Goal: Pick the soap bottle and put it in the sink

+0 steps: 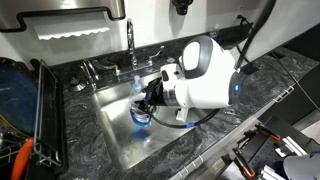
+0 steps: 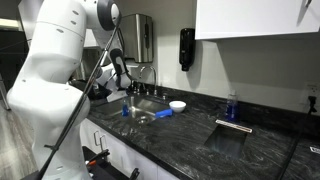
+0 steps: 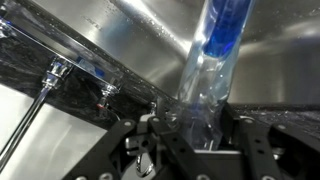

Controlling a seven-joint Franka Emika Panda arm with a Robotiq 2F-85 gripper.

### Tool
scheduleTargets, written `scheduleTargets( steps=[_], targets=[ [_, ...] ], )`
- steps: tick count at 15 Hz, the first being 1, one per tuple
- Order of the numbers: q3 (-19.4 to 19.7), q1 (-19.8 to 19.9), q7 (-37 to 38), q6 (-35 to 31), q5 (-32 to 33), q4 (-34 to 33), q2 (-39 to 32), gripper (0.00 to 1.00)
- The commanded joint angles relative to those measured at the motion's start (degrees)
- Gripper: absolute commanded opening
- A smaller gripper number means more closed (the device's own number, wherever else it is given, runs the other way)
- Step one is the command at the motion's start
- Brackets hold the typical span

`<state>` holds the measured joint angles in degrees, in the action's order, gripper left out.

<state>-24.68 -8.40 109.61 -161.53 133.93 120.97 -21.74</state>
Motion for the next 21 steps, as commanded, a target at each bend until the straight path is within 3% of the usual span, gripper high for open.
scheduleTargets(
  steps=[1,7,11,18,21],
  targets=[
    [-1.4,0.2,2.0,0.0,5.5,-5.2,-5.2,0.29],
    [-2.3,0.4,2.9,-0.2,10.5,-8.6,-9.6,0.29],
    [-4.4,2.6,1.2,-0.1,10.3,-9.7,-11.3,0.29],
    [-4.3,2.9,-1.7,-0.2,10.6,-10.1,-12.8,0.29],
    [-4.5,2.5,-3.5,0.1,9.7,-10.0,-13.4,0.51]
  ],
)
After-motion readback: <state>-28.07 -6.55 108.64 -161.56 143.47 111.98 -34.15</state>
